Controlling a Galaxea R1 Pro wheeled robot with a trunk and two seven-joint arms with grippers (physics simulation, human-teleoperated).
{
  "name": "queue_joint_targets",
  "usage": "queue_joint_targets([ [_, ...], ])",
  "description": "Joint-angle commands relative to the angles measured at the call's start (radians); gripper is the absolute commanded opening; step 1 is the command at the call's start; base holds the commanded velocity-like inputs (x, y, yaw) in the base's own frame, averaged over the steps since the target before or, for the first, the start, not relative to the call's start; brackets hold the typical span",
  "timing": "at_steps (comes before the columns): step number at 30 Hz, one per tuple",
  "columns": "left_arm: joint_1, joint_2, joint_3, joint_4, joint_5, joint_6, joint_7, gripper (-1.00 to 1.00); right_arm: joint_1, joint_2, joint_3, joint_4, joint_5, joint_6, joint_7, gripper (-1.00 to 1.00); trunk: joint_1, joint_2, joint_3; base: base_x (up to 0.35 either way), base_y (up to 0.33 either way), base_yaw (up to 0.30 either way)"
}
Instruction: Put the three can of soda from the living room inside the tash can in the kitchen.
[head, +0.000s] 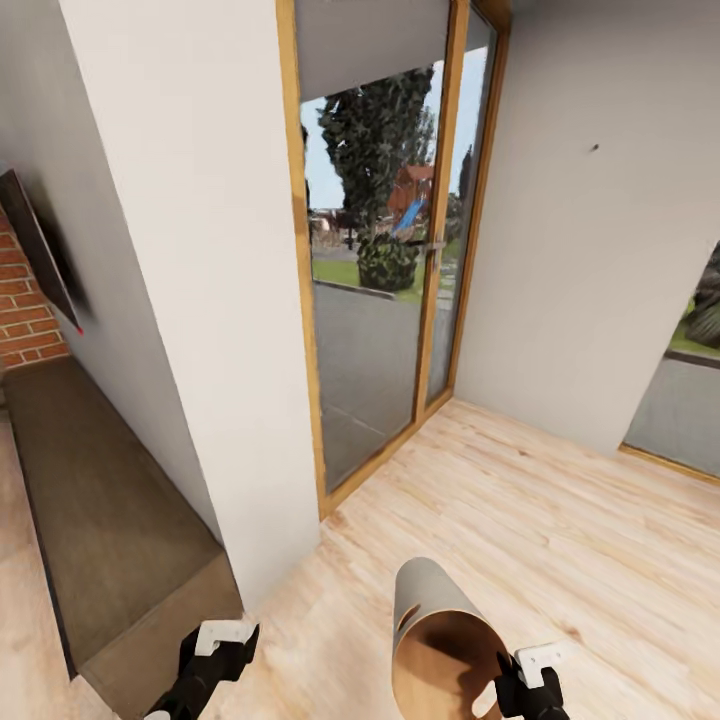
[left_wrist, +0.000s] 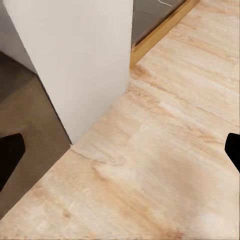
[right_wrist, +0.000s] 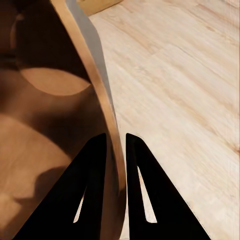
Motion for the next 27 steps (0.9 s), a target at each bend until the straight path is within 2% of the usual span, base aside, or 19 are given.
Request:
queue_joint_targets([
  [1,0.0,0.0,0.0,0.001,0.0,0.0,0.0,1.0,0.0,0.0,-0.001,-0.002,-0.002,0.0,0.006,-1.0,0.0,0.0,0.0,-0.325,0.0,0.258],
  [6,0.0,0.0,0.0,0.001,0.0,0.0,0.0,1.0,0.0,0.0,0.001,0.004,-0.002,0.0,0.006,-1.0,0.0,0.0,0.0,-0.325,0.0,0.258],
  [12,0.0,0.0,-0.001,0.002,0.0,0.0,0.0,1.0,0.0,0.0,0.026,0.014,-0.002,0.0,0.005,-1.0,0.0,0.0,0.0,-0.325,0.009,0.258],
  [27,0.0,0.0,0.0,0.001,0.001,0.0,0.0,1.0,0.0,0.0,0.03,0.022,-0.002,0.0,0.005,-1.0,0.0,0.0,0.0,-0.325,0.076,0.258],
])
